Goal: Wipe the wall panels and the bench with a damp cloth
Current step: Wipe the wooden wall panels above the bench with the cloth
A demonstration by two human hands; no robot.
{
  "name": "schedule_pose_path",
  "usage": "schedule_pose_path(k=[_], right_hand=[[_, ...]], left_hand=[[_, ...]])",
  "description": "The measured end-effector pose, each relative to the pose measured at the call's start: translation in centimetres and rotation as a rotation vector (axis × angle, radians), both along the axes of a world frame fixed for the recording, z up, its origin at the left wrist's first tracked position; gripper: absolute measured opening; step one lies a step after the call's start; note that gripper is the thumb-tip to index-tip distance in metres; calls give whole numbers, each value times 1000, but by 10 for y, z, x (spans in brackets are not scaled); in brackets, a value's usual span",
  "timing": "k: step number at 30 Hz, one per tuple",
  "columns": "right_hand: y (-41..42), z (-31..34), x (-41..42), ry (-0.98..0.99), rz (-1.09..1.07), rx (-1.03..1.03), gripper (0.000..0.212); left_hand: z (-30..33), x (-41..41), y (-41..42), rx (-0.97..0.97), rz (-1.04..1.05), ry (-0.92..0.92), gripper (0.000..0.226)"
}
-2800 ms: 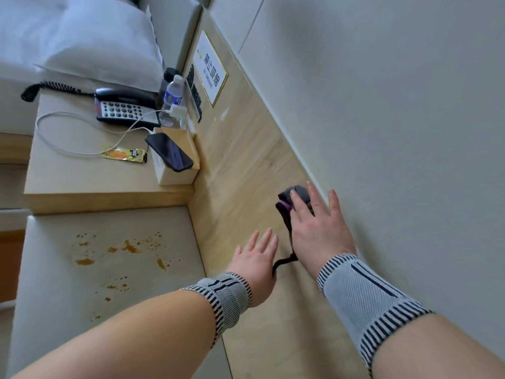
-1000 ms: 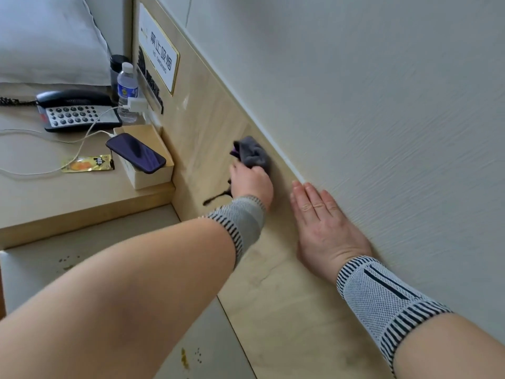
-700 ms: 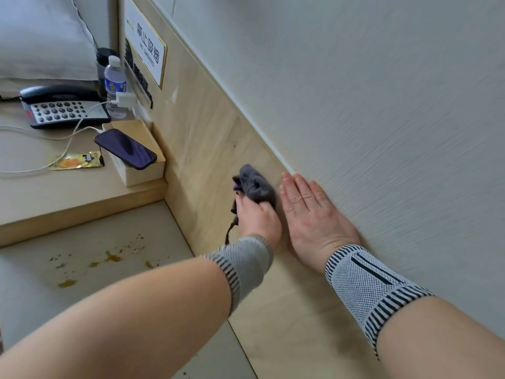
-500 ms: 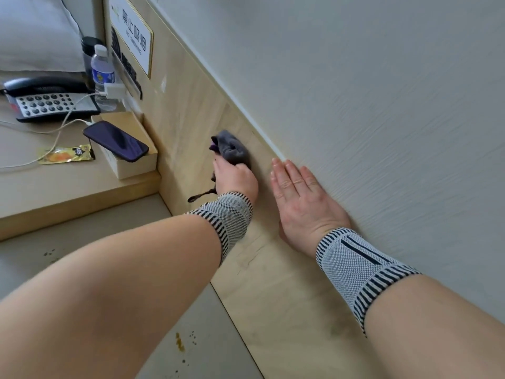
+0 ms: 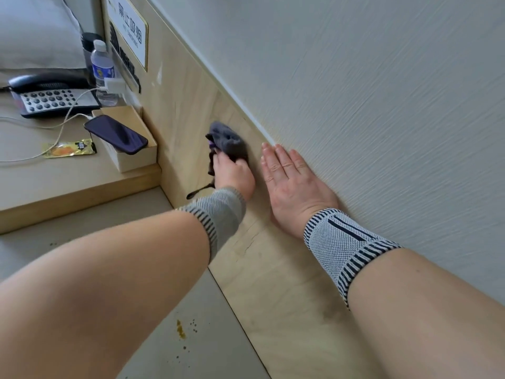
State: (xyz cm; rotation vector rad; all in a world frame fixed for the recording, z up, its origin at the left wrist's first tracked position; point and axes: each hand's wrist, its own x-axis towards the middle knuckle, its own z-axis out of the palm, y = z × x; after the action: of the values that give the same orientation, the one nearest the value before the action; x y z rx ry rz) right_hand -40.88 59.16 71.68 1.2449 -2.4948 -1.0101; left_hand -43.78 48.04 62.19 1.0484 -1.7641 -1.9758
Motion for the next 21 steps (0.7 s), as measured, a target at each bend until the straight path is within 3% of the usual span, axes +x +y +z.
schedule_pose_path(k=[4,7,11,17,21], right_hand=[[1,1,-1,17,0,-2,56],[1,2,0,7,5,-10,56],[2,2,-1,5,11,-9,58],[2,0,0,18,12,-14,61],[1,2,1,-5,13,-25,57]], left_hand=[[-8,38,59,68,-68,134,48],[-11,20,40,39,-84,86,64],[-7,-12,-6,-32,-39,-64,58],[-24,48,59,-73,-153,123,52],[-15,24,26,-112,-95,124,55]])
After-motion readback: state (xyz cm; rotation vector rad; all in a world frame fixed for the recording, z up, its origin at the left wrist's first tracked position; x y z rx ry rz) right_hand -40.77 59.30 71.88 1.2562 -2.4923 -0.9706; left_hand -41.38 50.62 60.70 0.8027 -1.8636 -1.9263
